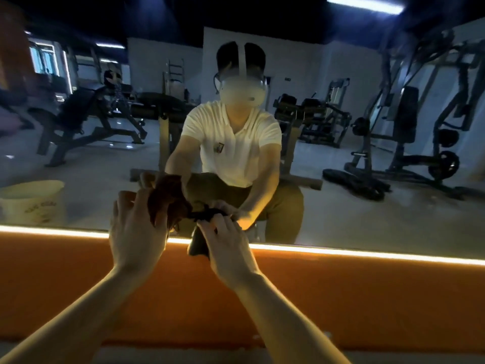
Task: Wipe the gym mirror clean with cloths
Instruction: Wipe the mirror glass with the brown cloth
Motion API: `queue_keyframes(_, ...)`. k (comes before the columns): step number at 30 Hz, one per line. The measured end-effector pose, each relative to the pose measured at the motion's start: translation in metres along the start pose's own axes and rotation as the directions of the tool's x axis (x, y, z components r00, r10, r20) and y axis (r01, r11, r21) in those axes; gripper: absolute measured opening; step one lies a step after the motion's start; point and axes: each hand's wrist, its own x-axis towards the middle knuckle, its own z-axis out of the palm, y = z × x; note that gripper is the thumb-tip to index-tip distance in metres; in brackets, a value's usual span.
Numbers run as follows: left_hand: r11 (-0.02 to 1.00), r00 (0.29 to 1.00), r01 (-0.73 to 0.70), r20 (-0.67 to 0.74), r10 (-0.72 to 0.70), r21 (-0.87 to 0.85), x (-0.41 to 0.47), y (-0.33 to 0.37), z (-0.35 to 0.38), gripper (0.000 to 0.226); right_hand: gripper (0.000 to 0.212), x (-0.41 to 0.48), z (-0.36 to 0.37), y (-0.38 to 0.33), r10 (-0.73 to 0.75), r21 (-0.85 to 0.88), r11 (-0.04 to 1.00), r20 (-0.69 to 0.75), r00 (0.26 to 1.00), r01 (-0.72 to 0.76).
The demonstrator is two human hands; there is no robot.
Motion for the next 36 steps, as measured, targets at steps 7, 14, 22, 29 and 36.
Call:
queue_keyframes(7,0.998,0.998,0.055,-0.003,-0.055,-0.025,-0.006,0.007,0.003,0.05,0.036,-0.077,-0.068,0.128,0.607,0.069,0.788,-0.258,0.752,-0.612)
queue_keyframes(14,0.97,0.97,0.239,0.051,-0.236,-0.055,-0.009,0.026,-0.011,0.034,0.056,-0.07,-0.085,0.108,0.782,0.167,0.614,-0.26,0.566,-0.772)
queue_keyframes(22,0.943,0.949,0.312,-0.007,-0.315,-0.112,-0.012,0.034,-0.05,0.024,0.049,0.001,-0.034,-0.011,0.379,0.226,0.902,-0.005,0.925,-0.368)
queue_keyframes(29,0.93,0.931,0.365,-0.003,-0.366,-0.031,-0.018,-0.037,-0.06,0.026,0.039,-0.022,-0.037,0.036,0.448,0.142,0.893,-0.197,0.872,-0.427)
queue_keyframes(36,0.942,0.943,0.332,0.005,-0.332,-0.049,0.015,-0.07,-0.071,0.026,0.045,-0.013,-0.058,0.06,0.752,0.144,0.627,-0.367,0.547,-0.766)
